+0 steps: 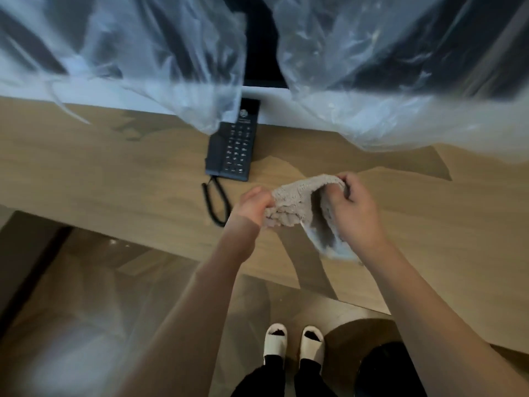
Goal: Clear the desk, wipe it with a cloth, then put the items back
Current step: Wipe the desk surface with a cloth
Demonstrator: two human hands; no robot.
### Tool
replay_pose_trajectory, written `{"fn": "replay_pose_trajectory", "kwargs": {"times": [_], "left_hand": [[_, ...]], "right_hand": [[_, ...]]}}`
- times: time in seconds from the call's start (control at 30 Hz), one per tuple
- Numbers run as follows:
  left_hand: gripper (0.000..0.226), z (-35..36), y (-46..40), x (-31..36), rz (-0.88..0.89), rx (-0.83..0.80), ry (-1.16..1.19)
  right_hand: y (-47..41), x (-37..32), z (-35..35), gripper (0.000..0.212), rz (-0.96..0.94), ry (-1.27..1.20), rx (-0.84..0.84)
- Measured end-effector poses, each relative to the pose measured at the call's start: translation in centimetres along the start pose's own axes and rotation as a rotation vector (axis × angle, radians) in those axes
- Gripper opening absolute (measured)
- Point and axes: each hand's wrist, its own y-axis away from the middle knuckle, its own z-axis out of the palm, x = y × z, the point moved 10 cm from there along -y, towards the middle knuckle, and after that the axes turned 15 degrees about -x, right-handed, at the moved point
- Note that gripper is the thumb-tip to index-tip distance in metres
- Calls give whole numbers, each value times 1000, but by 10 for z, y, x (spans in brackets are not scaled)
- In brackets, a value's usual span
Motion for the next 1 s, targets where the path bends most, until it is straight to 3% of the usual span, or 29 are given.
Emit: {"fn": "replay_pose_trajectory", "kwargs": {"times": [0.07, 0.23, 0.33, 0.43, 0.6, 0.77, 0.93, 1.0], "left_hand": [[5, -31, 29, 3, 33, 40, 102], [14, -122, 84, -7, 17, 127, 347], [10, -179, 116, -15, 12, 200, 349], [25, -229, 144, -18, 21, 179, 308], [14, -343, 201, -27, 102, 235, 256], [21, -465, 262, -35, 185, 337, 227], [10, -560, 310, -51, 219, 459, 273], [13, -587, 321, -57, 216, 492, 307]], "right_hand": [[3, -26, 30, 22, -23, -23, -52], [7, -82, 119, 26, -18, -1, -263], [17, -111, 181, 17, 9, -34, -407], [22, -140, 242, 24, 17, -40, -431], [39, -194, 366, 22, 3, -71, -511], [65, -252, 494, 47, -83, -17, -641], [81, -298, 595, 30, -148, -6, -700], [83, -309, 625, 42, -153, -3, -705]]}}
